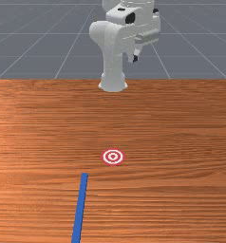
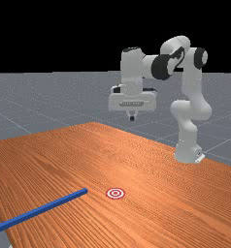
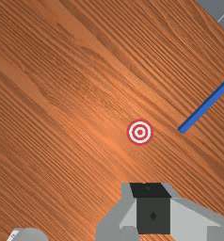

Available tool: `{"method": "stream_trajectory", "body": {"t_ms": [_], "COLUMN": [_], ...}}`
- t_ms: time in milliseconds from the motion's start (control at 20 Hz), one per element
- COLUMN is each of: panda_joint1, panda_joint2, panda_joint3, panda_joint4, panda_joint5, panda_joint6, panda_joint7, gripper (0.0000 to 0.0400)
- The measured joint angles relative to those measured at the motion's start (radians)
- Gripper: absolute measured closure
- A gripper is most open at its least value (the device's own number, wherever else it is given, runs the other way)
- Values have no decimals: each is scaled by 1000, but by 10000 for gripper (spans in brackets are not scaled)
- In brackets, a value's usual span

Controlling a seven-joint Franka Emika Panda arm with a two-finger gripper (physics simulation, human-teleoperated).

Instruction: Pull the pivot to the target area

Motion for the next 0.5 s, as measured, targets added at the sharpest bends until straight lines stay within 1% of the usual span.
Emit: {"method": "stream_trajectory", "body": {"t_ms": [200,450,500], "panda_joint1": [27,-9,-22], "panda_joint2": [240,238,168], "panda_joint3": [-44,-93,-86], "panda_joint4": [338,322,213], "panda_joint5": [24,44,31], "panda_joint6": [-99,-91,-58], "panda_joint7": [134,228,273], "gripper": [400,400,400]}}
